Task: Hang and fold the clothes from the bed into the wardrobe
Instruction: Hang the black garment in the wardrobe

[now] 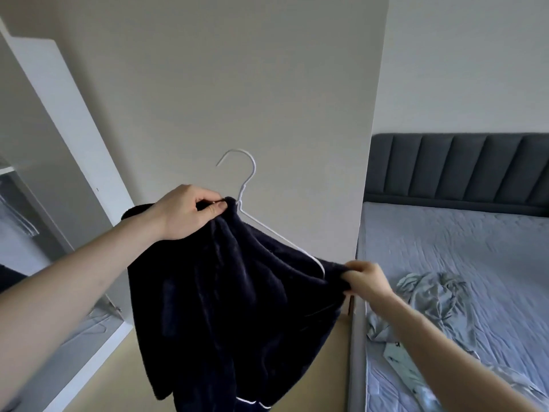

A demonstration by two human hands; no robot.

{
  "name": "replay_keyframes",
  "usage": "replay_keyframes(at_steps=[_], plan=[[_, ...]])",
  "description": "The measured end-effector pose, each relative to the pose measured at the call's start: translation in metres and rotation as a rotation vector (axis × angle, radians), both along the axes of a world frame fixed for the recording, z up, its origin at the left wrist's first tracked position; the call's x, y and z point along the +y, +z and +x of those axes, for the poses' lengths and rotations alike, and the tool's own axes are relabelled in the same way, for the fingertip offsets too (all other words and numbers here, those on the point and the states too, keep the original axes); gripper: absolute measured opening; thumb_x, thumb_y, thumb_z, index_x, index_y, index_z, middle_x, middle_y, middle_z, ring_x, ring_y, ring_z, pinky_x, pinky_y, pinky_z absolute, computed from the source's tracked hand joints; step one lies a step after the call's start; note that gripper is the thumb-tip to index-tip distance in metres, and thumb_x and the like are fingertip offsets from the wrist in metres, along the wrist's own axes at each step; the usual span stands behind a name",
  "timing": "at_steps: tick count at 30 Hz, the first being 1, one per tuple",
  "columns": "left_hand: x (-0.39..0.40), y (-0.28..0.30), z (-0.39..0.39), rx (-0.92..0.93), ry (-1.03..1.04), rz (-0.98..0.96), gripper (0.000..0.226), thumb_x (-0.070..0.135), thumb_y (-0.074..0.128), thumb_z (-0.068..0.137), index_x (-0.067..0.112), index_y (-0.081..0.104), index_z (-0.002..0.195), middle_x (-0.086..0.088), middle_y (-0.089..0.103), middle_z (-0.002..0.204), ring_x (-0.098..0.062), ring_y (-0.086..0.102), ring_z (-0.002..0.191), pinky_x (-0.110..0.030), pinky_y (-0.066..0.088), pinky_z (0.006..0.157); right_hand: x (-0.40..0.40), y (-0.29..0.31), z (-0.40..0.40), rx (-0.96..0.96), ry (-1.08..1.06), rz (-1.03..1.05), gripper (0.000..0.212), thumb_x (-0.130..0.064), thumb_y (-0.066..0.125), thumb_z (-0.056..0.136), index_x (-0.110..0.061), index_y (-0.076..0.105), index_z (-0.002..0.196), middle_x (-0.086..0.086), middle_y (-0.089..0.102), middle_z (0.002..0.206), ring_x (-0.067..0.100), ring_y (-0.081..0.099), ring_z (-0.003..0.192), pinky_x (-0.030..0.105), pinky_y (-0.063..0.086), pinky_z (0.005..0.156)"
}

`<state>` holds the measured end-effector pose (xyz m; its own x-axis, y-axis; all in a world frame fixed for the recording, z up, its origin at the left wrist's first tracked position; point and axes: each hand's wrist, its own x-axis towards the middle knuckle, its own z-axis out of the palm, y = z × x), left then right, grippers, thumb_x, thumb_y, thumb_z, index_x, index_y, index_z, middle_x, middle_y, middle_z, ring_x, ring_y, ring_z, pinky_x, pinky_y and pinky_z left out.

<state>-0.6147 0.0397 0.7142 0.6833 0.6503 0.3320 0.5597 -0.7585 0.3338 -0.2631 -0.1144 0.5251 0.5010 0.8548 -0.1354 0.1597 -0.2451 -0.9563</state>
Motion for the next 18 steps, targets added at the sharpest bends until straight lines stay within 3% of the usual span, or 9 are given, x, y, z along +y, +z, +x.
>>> replay_keyframes(at_steps=[5,8,10,12,14,16,18], plan=[[-0.014,-0.029,0.009,0.211,0.122,0.210,0.048,0.067,0.040,0.095,0.024,0.055,0.083,0.006,0.056,0.070,-0.015,0.052,0.066,-0.035,0.050,0.061,0.013,0.083,0.028,0.053,0.036,0.066,0.024,0.001,0.055,0.070,-0.014,0.068,0.056,-0.001,0.051,0.053,0.015,0.048,0.053,0.022,0.043,0.046],[-0.020,-0.041,0.028,0.177,0.249,0.261,0.044,0.064,0.044,0.095,0.026,0.050,0.073,0.008,0.055,0.066,-0.010,0.052,0.065,-0.031,0.040,0.056,0.008,0.137,-0.011,0.065,0.250,0.140,0.012,-0.010,0.056,0.060,-0.019,0.058,0.053,-0.002,0.048,0.057,0.015,0.049,0.057,0.023,0.044,0.049],[-0.024,-0.044,0.040,0.104,0.348,0.166,0.040,0.060,0.050,0.096,0.027,0.053,0.073,0.008,0.056,0.064,-0.009,0.053,0.063,-0.031,0.037,0.055,0.004,0.156,-0.051,0.039,0.478,0.182,0.004,-0.018,0.063,0.060,-0.020,0.064,0.057,-0.003,0.056,0.060,0.015,0.060,0.061,0.026,0.052,0.053],[-0.030,-0.045,0.049,0.034,0.368,0.059,0.039,0.055,0.053,0.096,0.022,0.052,0.074,0.006,0.056,0.065,-0.012,0.054,0.064,-0.034,0.038,0.057,0.000,0.160,-0.082,-0.163,0.810,0.109,0.013,-0.032,0.070,0.069,-0.024,0.073,0.078,-0.009,0.067,0.074,0.010,0.069,0.073,0.030,0.060,0.070],[-0.040,-0.044,0.049,-0.026,0.365,-0.026,0.044,0.055,0.052,0.094,0.015,0.050,0.074,0.000,0.052,0.063,-0.019,0.051,0.065,-0.040,0.043,0.062,0.001,0.154,-0.089,-0.513,1.053,0.033,0.030,-0.046,0.072,0.076,-0.035,0.073,0.105,-0.022,0.072,0.099,-0.004,0.068,0.091,0.023,0.056,0.087],[-0.051,-0.044,0.039,-0.123,0.367,-0.094,0.046,0.055,0.051,0.094,0.013,0.052,0.076,-0.001,0.051,0.063,-0.019,0.048,0.063,-0.040,0.045,0.064,0.008,0.154,-0.074,-0.611,0.996,0.115,0.023,-0.033,0.072,0.081,-0.038,0.076,0.103,-0.021,0.075,0.101,-0.004,0.069,0.093,0.026,0.057,0.090],[-0.059,-0.042,0.022,-0.244,0.391,-0.129,0.045,0.051,0.053,0.097,0.011,0.052,0.075,0.004,0.044,0.060,-0.014,0.042,0.059,-0.037,0.038,0.061,0.028,0.151,-0.046,-0.663,0.728,0.276,0.024,-0.014,0.069,0.083,-0.034,0.077,0.093,-0.018,0.075,0.094,0.000,0.068,0.091,0.033,0.057,0.088]])
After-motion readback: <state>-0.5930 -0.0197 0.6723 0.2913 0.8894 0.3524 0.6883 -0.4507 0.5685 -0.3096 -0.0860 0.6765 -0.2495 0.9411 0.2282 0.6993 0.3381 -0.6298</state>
